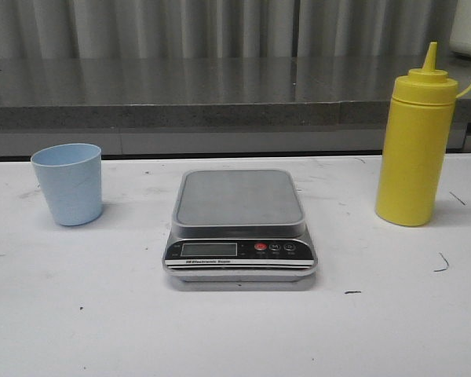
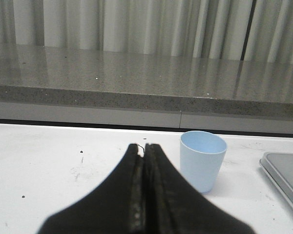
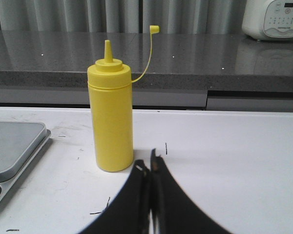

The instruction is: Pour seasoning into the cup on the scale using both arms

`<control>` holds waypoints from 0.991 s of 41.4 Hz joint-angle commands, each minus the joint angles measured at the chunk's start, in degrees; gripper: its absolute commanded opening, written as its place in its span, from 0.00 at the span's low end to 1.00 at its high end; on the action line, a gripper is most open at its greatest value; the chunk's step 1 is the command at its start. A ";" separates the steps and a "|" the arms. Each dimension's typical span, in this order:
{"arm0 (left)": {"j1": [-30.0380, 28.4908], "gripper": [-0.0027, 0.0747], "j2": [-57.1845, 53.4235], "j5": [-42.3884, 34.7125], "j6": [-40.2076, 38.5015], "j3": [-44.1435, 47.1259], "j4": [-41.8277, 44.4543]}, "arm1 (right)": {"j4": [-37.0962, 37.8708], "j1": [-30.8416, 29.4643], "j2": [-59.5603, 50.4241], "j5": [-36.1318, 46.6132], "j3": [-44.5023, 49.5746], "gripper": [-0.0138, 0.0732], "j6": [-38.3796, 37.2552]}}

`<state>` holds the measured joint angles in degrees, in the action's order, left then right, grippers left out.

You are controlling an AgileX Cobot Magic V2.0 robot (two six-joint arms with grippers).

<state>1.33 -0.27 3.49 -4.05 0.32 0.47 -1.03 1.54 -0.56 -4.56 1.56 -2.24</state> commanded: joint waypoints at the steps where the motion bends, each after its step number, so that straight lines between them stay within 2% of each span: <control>1: 0.48 0.01 -0.89 -4.88 0.13 1.28 -0.47 | 0.06 -0.38 -0.97 4.56 -0.32 0.02 0.45; 25: 0.48 0.01 -0.89 -4.92 0.13 1.28 -0.47 | 0.06 -0.38 -0.97 5.49 -0.37 0.02 0.45; 30: 0.48 0.01 -0.89 -8.17 0.13 1.28 -0.47 | 0.06 -0.38 -0.97 6.50 -0.51 0.02 0.45; 34: 0.48 0.01 -0.89 -9.59 0.13 -0.81 -0.47 | 0.06 -0.31 -0.97 3.83 -2.77 0.02 0.39; 41: 0.48 0.01 -0.53 -4.39 0.13 -9.95 -0.47 | 0.06 -0.31 -0.82 -3.36 -11.37 0.02 0.39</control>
<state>1.33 -0.27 1.78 -4.05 -4.01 0.47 -1.03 1.54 -0.56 -9.79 -4.48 -2.24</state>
